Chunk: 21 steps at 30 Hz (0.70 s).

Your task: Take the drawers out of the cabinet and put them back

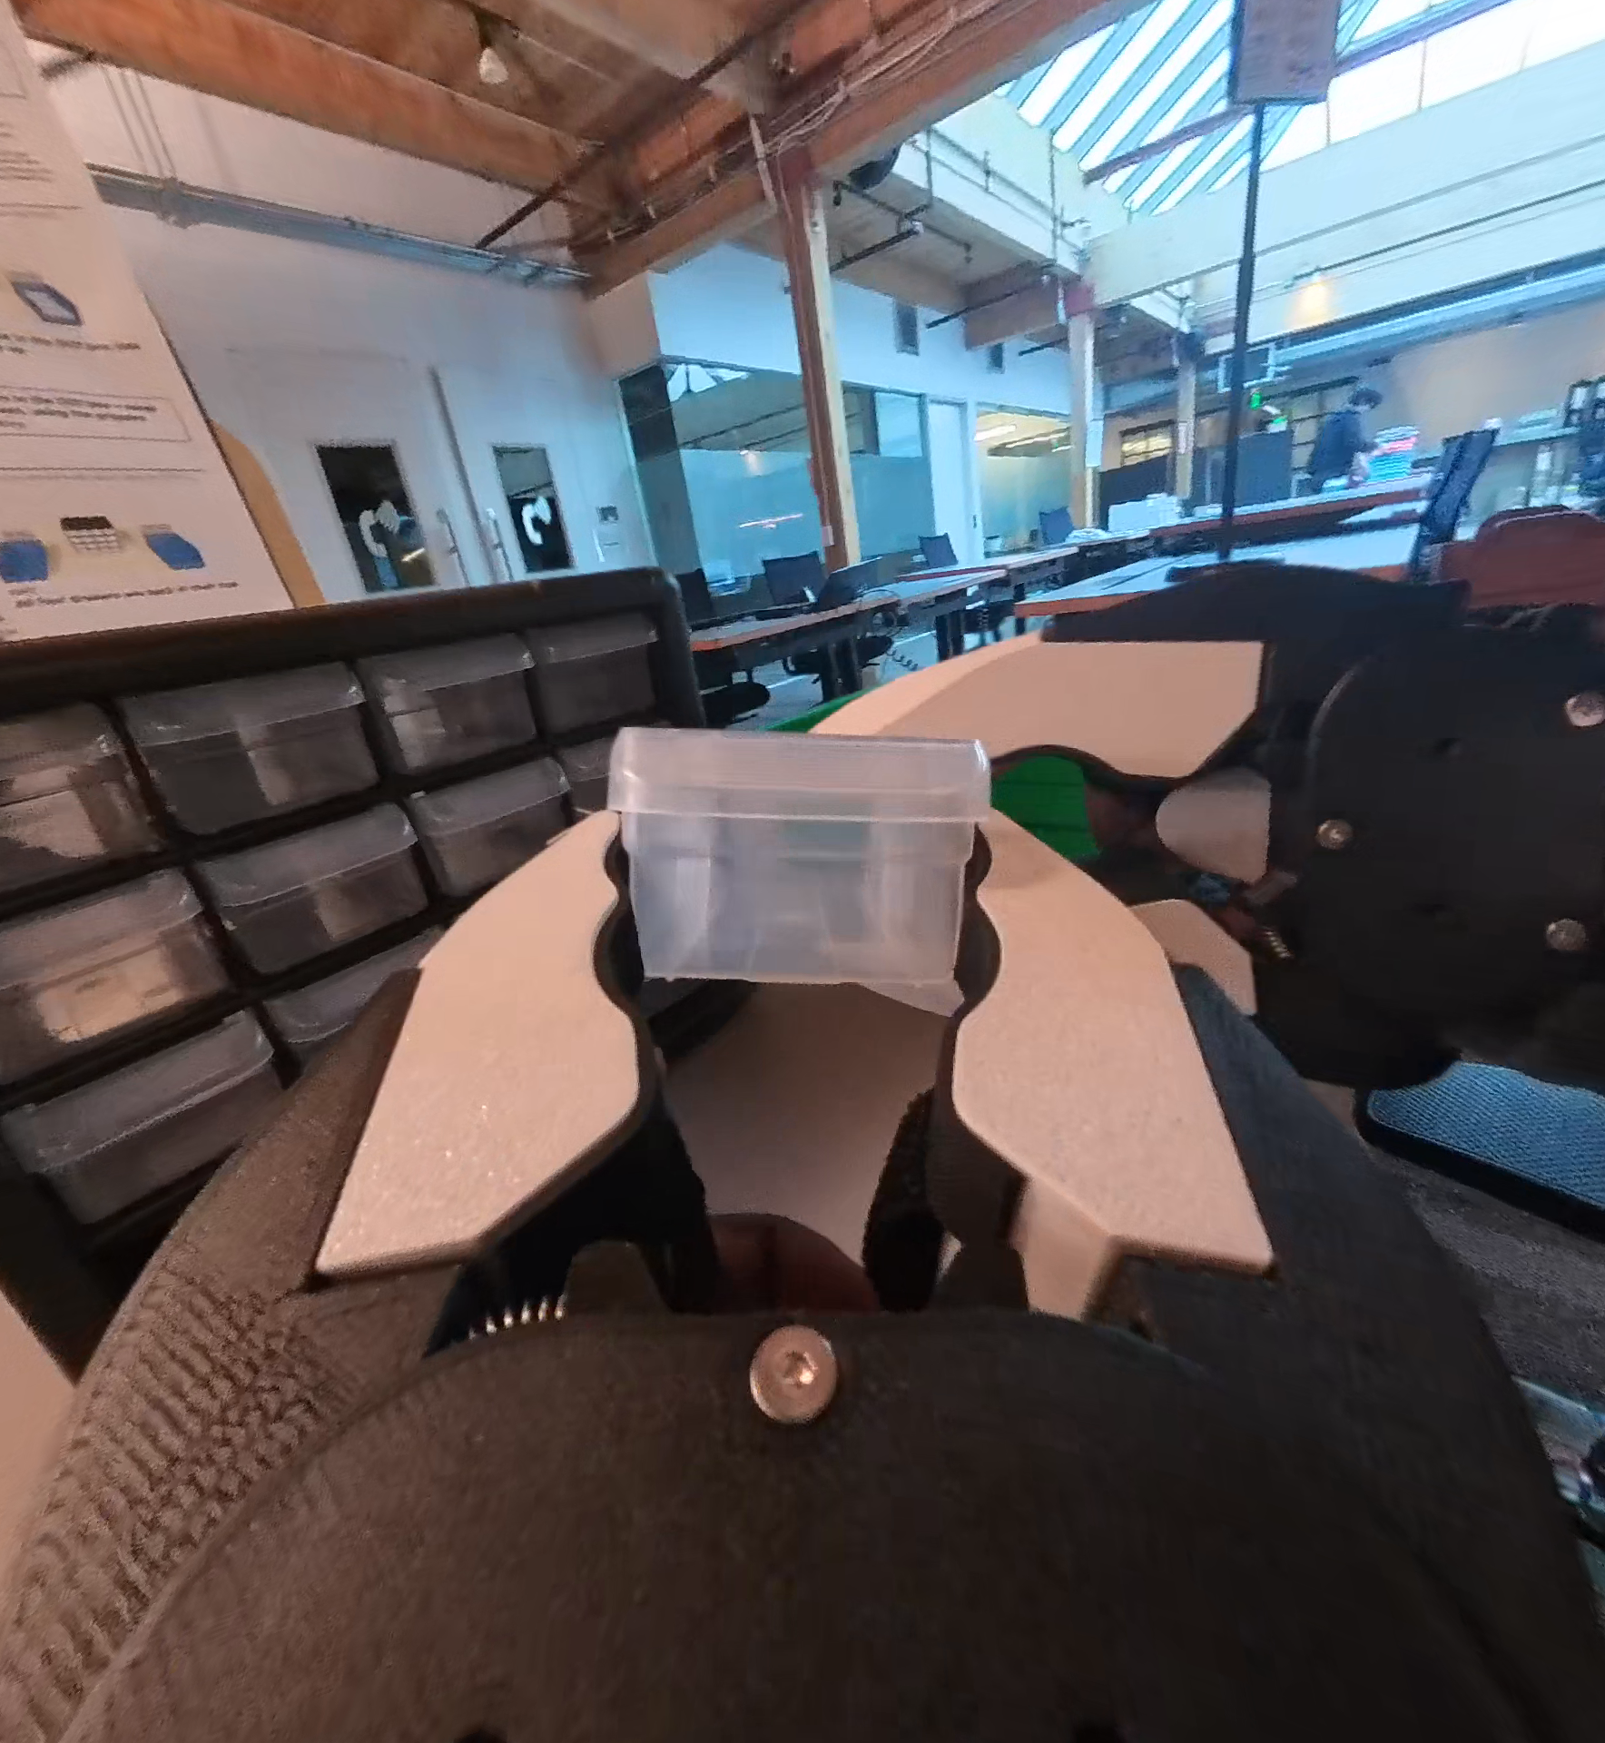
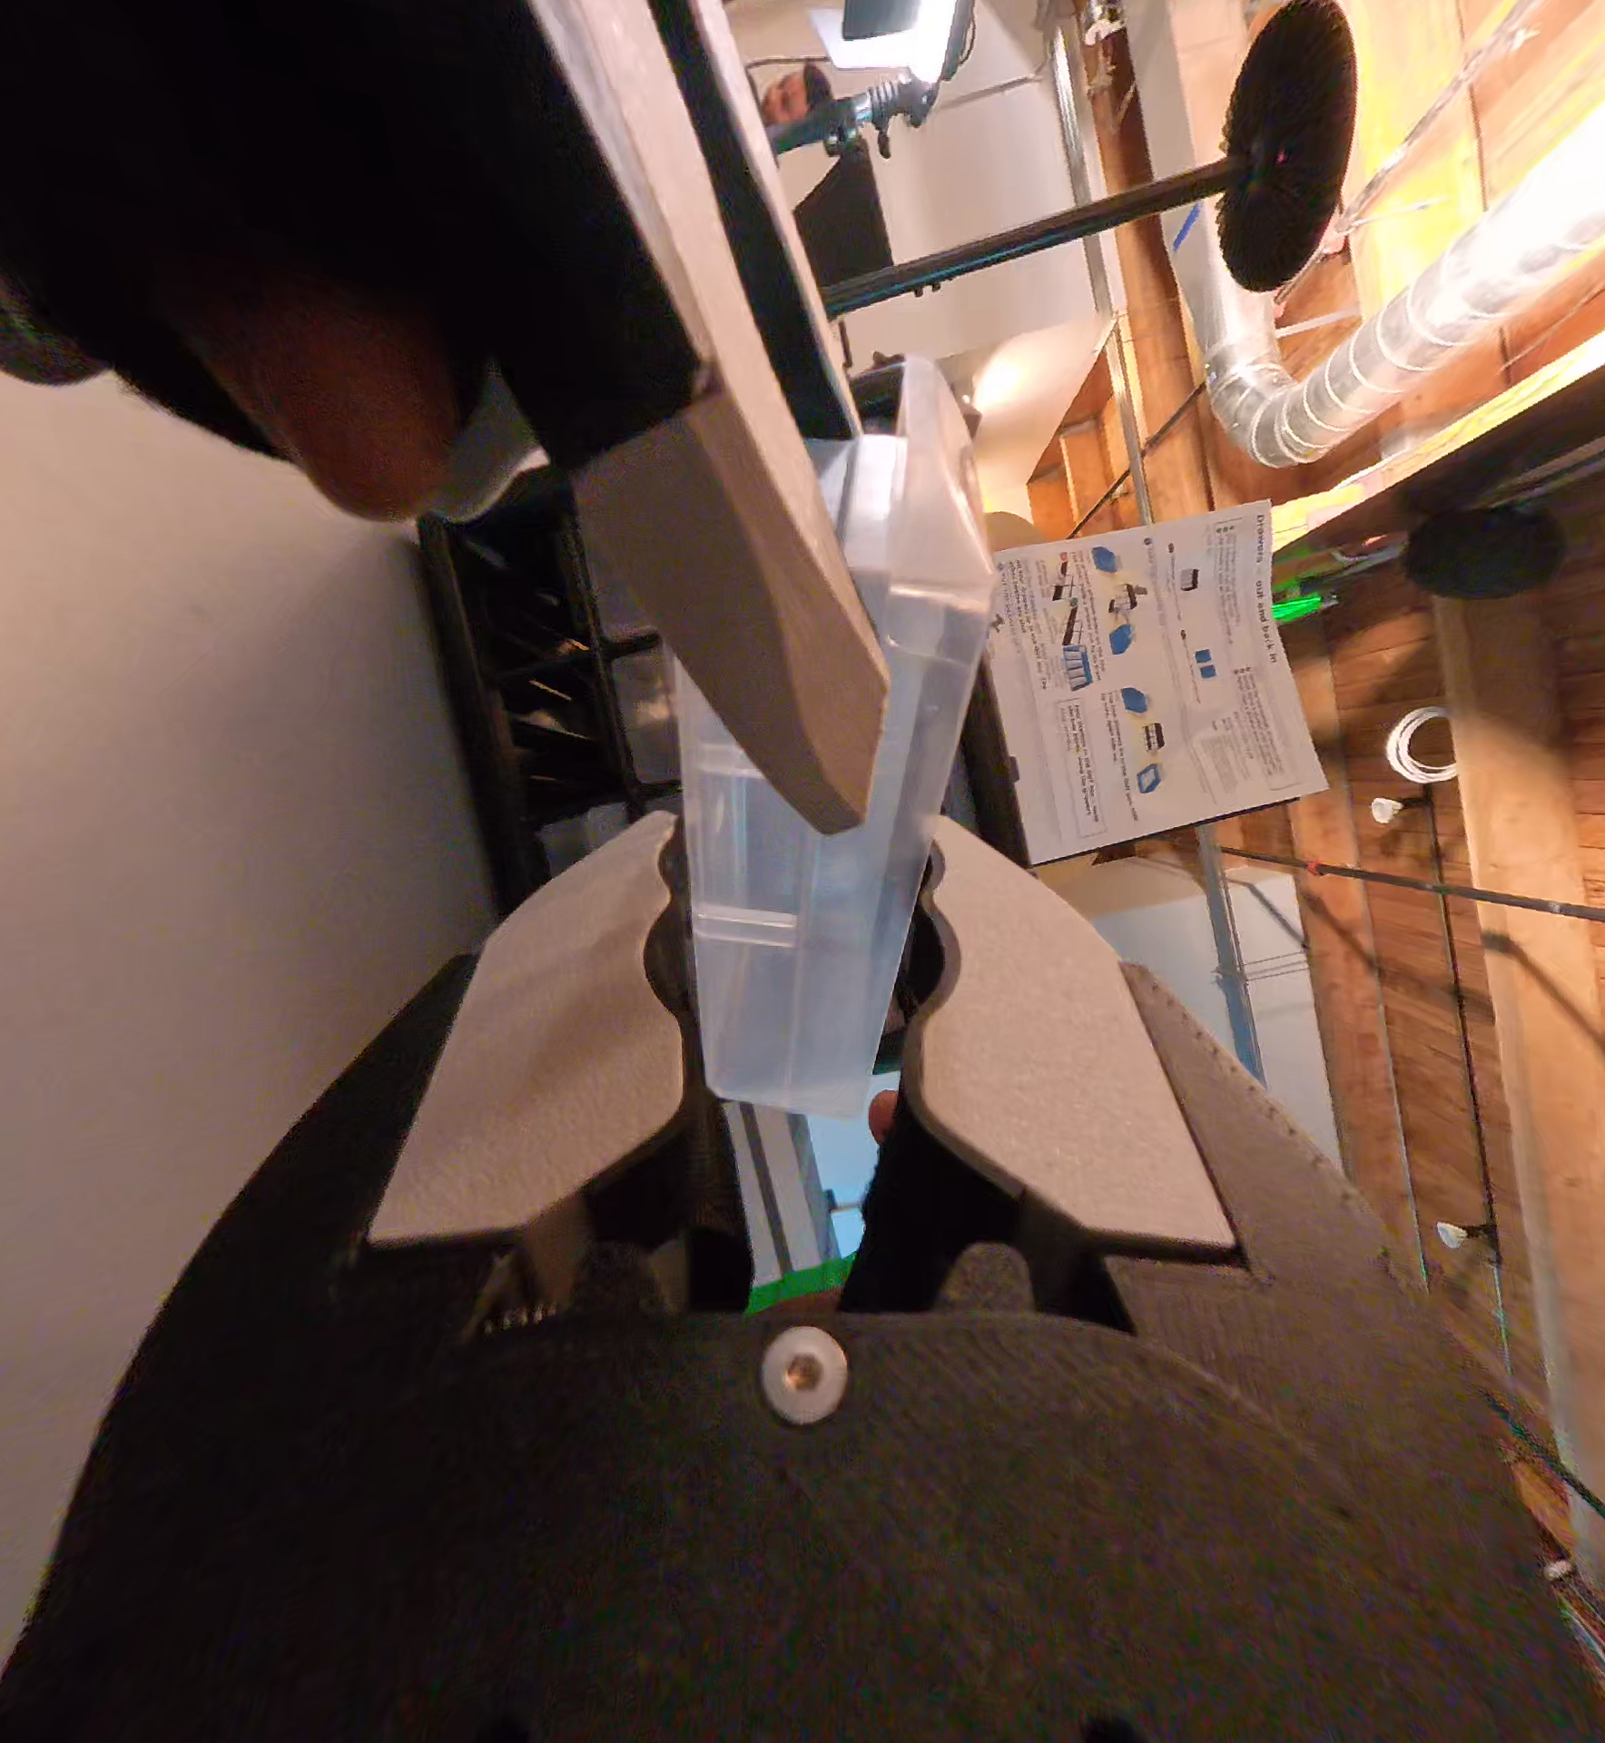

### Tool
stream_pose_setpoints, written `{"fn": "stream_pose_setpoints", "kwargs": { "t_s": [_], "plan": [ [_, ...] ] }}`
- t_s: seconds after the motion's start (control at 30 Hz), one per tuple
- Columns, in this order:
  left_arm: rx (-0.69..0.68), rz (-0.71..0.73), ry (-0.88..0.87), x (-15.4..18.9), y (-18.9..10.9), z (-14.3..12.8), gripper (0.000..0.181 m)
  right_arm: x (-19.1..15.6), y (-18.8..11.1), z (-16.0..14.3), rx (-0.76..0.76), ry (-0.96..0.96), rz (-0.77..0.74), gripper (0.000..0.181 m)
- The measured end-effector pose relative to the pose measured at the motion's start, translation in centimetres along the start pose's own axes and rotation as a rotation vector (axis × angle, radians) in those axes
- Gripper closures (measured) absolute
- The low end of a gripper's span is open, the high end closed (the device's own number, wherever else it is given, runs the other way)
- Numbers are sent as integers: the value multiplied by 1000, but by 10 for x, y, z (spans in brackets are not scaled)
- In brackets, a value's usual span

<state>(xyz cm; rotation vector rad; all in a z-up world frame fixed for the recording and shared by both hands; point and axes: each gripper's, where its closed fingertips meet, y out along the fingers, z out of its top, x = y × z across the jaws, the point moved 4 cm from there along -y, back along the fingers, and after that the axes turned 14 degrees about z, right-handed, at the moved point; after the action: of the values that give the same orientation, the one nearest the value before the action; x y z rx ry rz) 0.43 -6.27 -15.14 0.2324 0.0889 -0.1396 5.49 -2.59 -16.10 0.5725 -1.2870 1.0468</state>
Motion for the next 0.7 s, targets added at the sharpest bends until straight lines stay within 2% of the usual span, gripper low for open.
{"fn": "stream_pose_setpoints", "kwargs": {
  "t_s": [0.1,0.17,0.23,0.3,0.37,0.43,0.5,0.53,0.6,0.63,0.7],
  "plan": [
    [11,-74,2,1,-4,-1,116,-4,-5,3,31,-2,19,138],
    [27,-135,15,2,-9,-1,116,-8,-13,7,113,40,96,140],
    [54,-178,49,3,-13,-1,116,-8,-24,12,237,153,217,140],
    [54,-210,79,4,-16,-2,116,-4,-33,10,321,327,397,126],
    [57,-220,98,5,-17,-3,116,6,-41,5,383,460,487,120],
    [56,-217,115,7,-17,-3,116,14,-45,1,428,529,514,119],
    [71,-124,152,0,-14,-2,116,21,-43,-5,408,622,464,122],
    [97,-54,195,-5,-13,0,116,25,-41,-9,402,725,436,126],
    [147,87,317,-14,-12,4,116,28,-34,-16,446,1081,441,125],
    [166,136,371,-16,-12,6,116,26,-29,-19,498,1315,466,123],
    [198,190,480,-19,-13,10,116,13,-18,-20,627,1696,604,106]
  ]
}}
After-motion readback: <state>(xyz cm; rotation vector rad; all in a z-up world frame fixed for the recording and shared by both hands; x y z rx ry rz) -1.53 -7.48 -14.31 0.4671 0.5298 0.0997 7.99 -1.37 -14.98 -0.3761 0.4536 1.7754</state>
